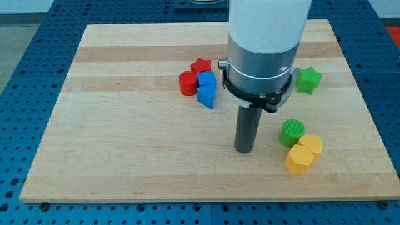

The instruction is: Move the green circle close to the green star

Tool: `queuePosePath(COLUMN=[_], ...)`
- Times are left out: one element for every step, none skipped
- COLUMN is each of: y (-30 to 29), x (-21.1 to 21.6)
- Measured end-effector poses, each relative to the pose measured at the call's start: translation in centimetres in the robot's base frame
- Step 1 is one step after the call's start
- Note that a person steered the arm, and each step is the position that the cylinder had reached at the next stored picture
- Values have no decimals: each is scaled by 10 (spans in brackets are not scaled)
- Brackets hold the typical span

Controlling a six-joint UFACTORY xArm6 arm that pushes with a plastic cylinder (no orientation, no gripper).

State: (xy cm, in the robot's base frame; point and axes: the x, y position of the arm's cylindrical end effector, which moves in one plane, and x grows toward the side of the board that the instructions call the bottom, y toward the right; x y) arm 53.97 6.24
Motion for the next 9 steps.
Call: queuePosePath(y=[20, 40, 57, 75, 91, 98, 99, 105, 112], x=[0, 0, 0, 0, 0, -3, -14, -23, -37])
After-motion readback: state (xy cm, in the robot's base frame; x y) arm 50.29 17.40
